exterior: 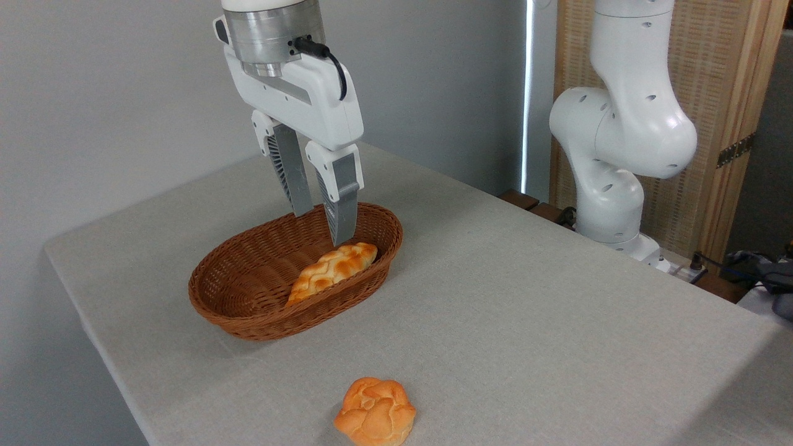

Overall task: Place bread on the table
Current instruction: 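Lower the open gripper into the wicker basket toward the braided loaf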

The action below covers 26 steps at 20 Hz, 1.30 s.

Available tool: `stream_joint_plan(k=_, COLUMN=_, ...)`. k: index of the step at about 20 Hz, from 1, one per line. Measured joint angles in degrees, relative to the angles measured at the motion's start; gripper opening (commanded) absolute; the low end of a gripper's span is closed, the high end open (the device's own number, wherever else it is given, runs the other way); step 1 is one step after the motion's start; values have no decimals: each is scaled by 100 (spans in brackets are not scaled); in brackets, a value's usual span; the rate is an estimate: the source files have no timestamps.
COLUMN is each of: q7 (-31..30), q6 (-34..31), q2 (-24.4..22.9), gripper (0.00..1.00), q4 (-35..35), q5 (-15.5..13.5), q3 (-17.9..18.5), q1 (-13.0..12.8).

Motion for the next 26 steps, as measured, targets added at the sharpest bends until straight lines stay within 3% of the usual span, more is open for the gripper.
stream_joint_plan(k=22, q7=0, q6=0, q2=-52, gripper=100, q4=-151, q5=-22, q3=-96, q1=-95)
stream_joint_plan(k=26, q7=-2, q6=0, q2=-84, gripper=100, q4=-388, q5=-348, q3=-295, q1=-126)
